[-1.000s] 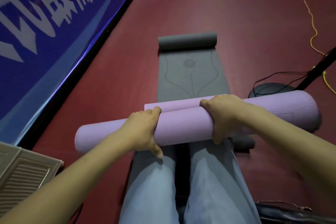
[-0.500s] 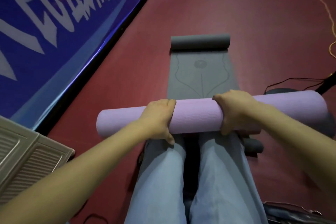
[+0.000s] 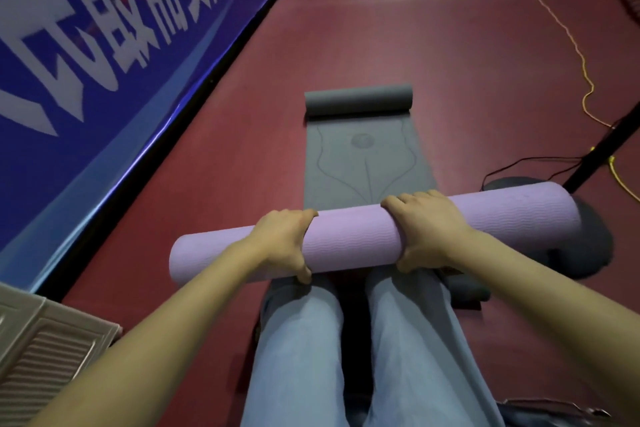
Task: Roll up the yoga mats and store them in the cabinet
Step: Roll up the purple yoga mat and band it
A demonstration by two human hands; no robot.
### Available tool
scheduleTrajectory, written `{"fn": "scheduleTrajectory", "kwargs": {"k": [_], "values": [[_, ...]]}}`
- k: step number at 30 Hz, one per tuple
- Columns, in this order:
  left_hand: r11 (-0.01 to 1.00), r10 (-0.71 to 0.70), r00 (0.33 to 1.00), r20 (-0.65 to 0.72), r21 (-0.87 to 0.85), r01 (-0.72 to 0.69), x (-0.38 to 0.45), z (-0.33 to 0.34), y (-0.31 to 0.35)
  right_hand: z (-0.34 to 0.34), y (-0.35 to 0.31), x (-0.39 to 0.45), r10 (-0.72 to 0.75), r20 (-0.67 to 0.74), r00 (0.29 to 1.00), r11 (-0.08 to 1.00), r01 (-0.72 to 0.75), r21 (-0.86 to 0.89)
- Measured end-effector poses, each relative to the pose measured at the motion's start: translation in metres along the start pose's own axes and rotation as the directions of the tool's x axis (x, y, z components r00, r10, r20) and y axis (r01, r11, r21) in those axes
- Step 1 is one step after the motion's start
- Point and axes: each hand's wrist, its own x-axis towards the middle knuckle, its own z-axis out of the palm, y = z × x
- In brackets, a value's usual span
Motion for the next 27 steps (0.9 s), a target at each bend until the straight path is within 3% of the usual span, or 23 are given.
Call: {"fn": "scheduleTrajectory", "kwargs": {"k": [6, 13, 27], "values": [[0.999, -0.001, 0.986, -0.164, 0.039, 0.008, -0.005, 0.019, 0.013, -0.02, 0.013, 0.013, 0.048, 0.135, 0.99, 0.982, -0.072, 0.173], [0.986, -0.02, 0.978, -0.207, 0.16, 0.054, 0.003, 0.028, 0.008, 0.004, 0.006, 0.013, 0.008, 0.078, 0.997, 1.0, -0.008, -0.006], [0.981, -0.017, 0.973, -0.232, 0.183, 0.06, -0.025, 0.023, 0.011, -0.006, -0.01, -0.012, 0.007, 0.018, 1.0, 1.0, -0.007, -0.026]]}}
